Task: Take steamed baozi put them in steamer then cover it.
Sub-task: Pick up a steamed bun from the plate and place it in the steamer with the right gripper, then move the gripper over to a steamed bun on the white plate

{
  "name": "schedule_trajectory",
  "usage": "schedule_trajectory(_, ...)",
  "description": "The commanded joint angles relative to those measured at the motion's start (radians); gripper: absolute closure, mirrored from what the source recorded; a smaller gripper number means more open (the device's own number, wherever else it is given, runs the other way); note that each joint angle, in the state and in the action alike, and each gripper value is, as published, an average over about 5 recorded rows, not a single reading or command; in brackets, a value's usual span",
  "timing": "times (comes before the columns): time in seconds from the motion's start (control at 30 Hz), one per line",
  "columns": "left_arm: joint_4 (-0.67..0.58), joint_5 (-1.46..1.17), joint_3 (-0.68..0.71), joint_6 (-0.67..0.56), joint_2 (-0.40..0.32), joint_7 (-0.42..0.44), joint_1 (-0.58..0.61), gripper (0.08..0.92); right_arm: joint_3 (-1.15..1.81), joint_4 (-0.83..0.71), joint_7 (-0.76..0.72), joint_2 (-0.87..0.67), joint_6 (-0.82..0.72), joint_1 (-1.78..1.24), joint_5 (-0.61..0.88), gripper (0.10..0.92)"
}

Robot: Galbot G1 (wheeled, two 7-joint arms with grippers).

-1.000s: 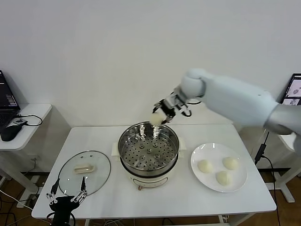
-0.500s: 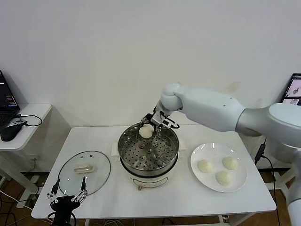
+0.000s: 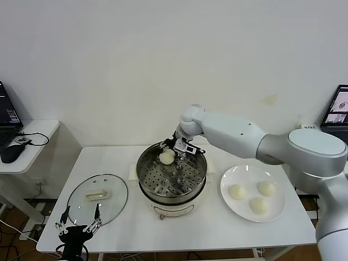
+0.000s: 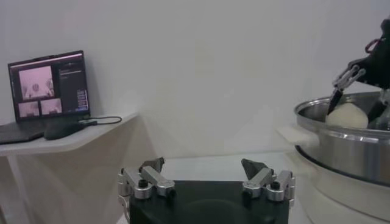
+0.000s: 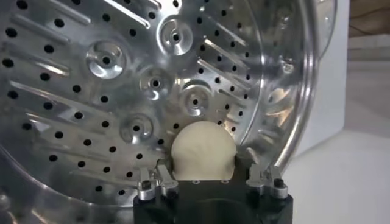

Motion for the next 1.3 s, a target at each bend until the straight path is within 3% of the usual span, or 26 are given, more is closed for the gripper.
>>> schedule_trajectory(0.03, -0.009, 0.0, 0.001, 0.001, -0.002, 0.0, 0.003, 0.177, -0.003, -0.002, 0.005, 0.0, 0.02, 0.039, 0.023, 0.228)
schedule_trajectory(0.23, -0.022, -0.002, -0.001, 0.006, 0.003, -0.001, 0.009, 0.177, -0.1, 0.266, -0.126, -0.151, -0.287, 0.26, 0.472, 0.203)
schedule_trajectory(0.4, -0.039, -0.005, 0.001, 0.02, 0.005, -0.002, 0.008, 0.177, -0.127, 0.487, -0.169, -0.367, -0.618, 0.364, 0.614, 0.202)
schedule_trajectory(0.63, -0.041, -0.016, -0.006, 0.033, 0.019, -0.003, 0.005, 0.177, -0.134, 0.67, -0.195, -0.643, -0.811, 0.383, 0.608, 0.203)
schedule_trajectory(0.83, -0.033, -0.014, 0.0, 0.034, 0.023, -0.001, 0.004, 0.177, -0.075, 0.727, -0.211, -0.84, -0.851, 0.262, 0.525, 0.203)
schedule_trajectory(1.3, -0.026, -0.003, -0.003, 0.041, 0.029, 0.0, 0.005, 0.177, 0.128, 0.667, -0.238, -0.889, -0.801, -0.146, 0.302, 0.202)
